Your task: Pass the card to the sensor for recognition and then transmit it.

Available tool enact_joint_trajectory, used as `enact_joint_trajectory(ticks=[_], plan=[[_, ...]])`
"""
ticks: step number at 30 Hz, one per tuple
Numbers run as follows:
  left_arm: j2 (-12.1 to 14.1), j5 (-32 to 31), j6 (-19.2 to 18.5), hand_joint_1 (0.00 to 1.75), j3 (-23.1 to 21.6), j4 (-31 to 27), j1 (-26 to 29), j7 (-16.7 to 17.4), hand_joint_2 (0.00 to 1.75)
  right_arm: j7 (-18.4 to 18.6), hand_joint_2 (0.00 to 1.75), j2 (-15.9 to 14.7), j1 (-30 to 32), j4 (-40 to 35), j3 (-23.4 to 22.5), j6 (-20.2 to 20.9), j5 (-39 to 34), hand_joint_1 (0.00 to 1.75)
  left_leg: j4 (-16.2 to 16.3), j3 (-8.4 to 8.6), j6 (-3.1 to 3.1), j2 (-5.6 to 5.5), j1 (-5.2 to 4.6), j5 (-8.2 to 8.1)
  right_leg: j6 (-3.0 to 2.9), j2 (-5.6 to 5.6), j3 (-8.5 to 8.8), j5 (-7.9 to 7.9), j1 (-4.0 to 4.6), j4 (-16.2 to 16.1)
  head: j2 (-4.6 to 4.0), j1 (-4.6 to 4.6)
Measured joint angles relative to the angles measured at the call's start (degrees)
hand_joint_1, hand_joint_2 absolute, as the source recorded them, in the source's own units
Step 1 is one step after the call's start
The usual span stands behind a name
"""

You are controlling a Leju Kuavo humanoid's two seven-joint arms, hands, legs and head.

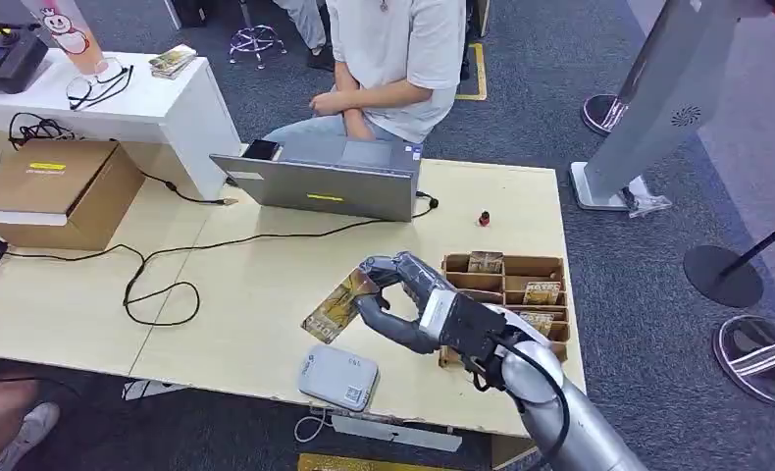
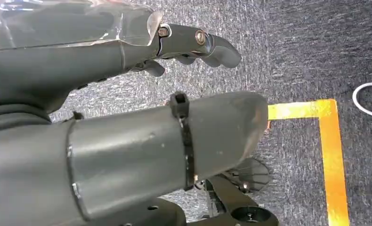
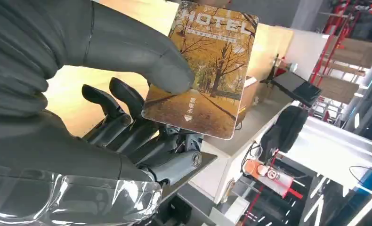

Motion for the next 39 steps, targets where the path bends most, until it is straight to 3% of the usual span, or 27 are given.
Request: enact_joint_trajectory(ticks=[20,39], plan=[[-0.02,0.07,-0.02,0.0,0.0,0.02,0.04,-0.35,0.0,0.07,1.75,-0.26,2.99,0.87,2.06,-0.09,-1.12,1.75,0.0,0.0,0.0,0.0,0.0,0.0,0.0,0.0,0.0,0.0,0.0,0.0,0.0,-0.02],[-0.02,0.57,-0.33,0.0,0.0,0.02,0.1,0.11,0.0,2.38,1.75,-0.26,3.09,7.48,4.53,-1.14,0.37,1.75,0.0,-0.01,0.0,0.0,0.0,0.0,0.0,0.0,0.0,0.0,0.0,0.0,0.0,-0.02]])
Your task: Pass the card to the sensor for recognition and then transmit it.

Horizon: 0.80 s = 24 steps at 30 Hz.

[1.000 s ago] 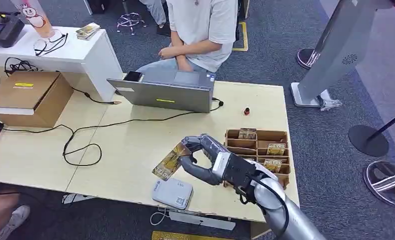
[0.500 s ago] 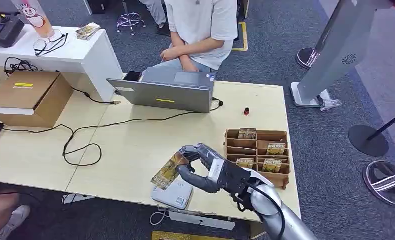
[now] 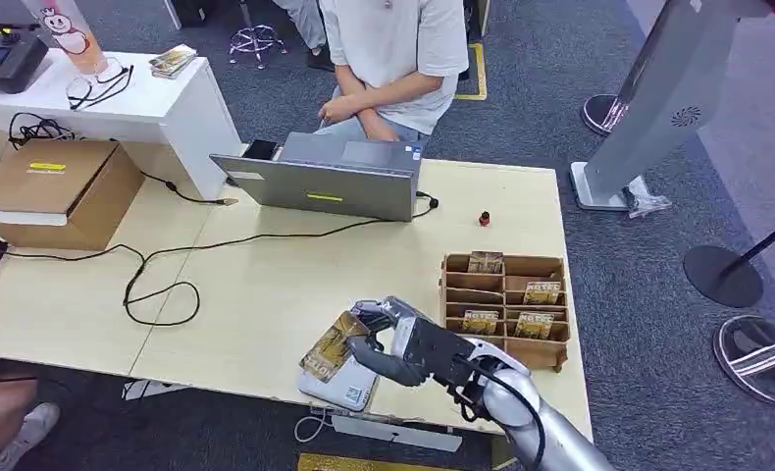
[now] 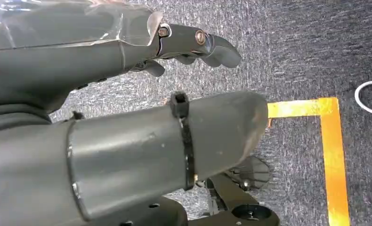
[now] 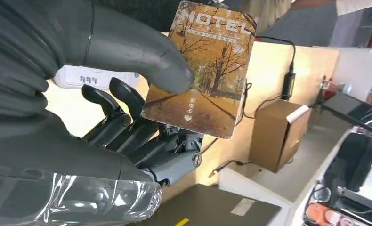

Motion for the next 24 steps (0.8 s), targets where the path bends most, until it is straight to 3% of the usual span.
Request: enact_joint_trajectory(ticks=[24], plan=[[-0.09,-0.02,0.52,0.0,0.0,0.0,-0.02,0.28,0.0,0.68,1.75,0.0,0.17,4.5,2.38,-0.72,2.75,1.75,0.0,0.0,0.0,0.0,0.0,0.0,0.0,0.0,0.0,0.0,0.0,0.0,0.0,0.0]])
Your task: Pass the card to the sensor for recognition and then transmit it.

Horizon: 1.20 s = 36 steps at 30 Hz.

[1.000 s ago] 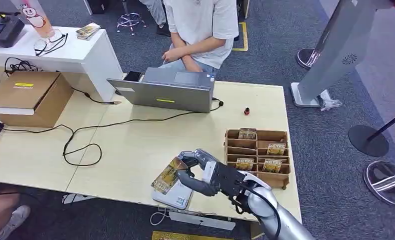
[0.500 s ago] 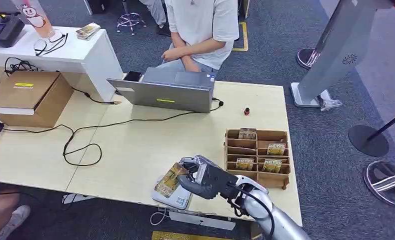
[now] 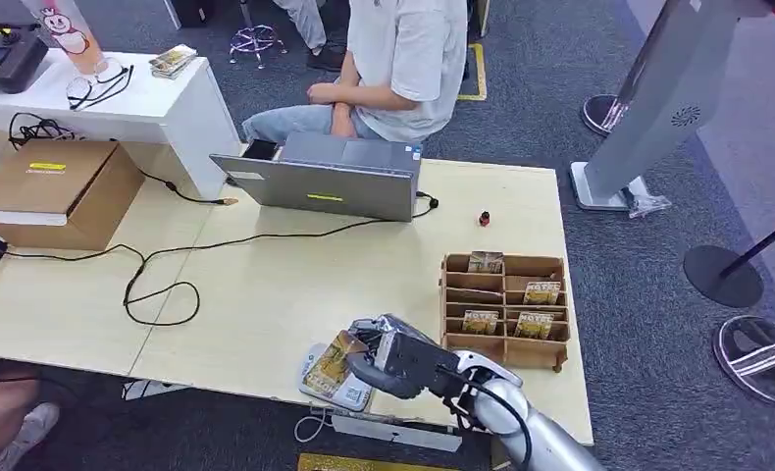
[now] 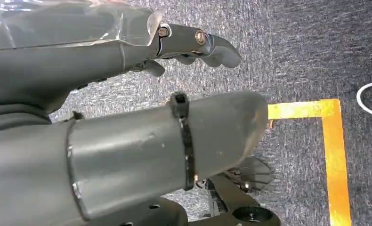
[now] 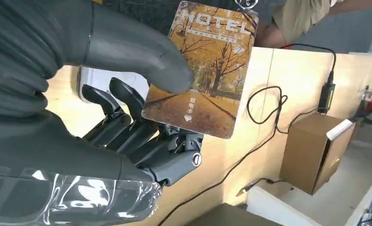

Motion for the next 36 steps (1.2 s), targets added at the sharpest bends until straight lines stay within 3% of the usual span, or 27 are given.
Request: enact_joint_trajectory(ticks=[14,36], plan=[[0.31,-0.28,-1.09,0.0,0.0,0.0,-0.1,0.92,0.0,1.73,1.75,0.44,0.08,0.7,2.21,-0.85,2.38,1.75,0.0,0.0,0.0,0.0,0.0,0.0,0.0,0.0,0.0,0.0,0.0,0.0,0.0,0.0],[0.31,-1.09,-1.4,0.0,-0.39,0.0,-0.52,1.33,0.0,4.37,1.75,6.05,-4.84,8.0,8.13,-1.84,1.81,1.75,0.0,0.0,0.0,0.0,0.0,0.0,0.0,0.0,0.0,0.0,0.0,0.01,0.0,0.0]])
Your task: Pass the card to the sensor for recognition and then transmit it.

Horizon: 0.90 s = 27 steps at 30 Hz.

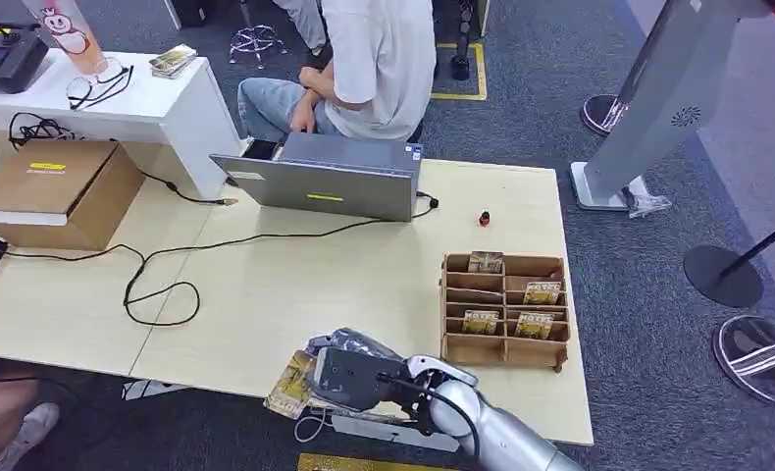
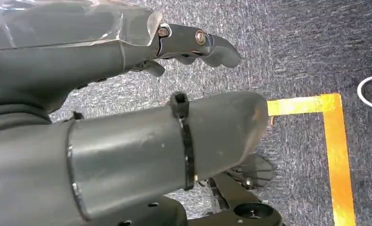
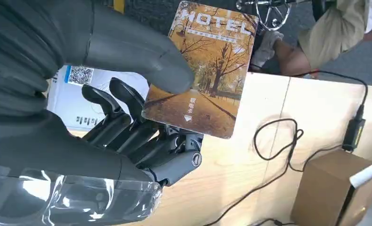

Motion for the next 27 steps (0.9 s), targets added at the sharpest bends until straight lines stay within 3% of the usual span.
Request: enact_joint_trajectory(ticks=[27], plan=[[0.02,-0.52,-0.5,0.0,-1.4,0.0,-0.79,2.62,0.0,1.62,1.75,2.97,-2.55,14.08,0.7,-5.9,3.3,1.75,0.0,0.0,0.0,0.0,0.0,0.0,0.0,0.01,0.0,0.0,0.0,0.0,0.0,0.0]])
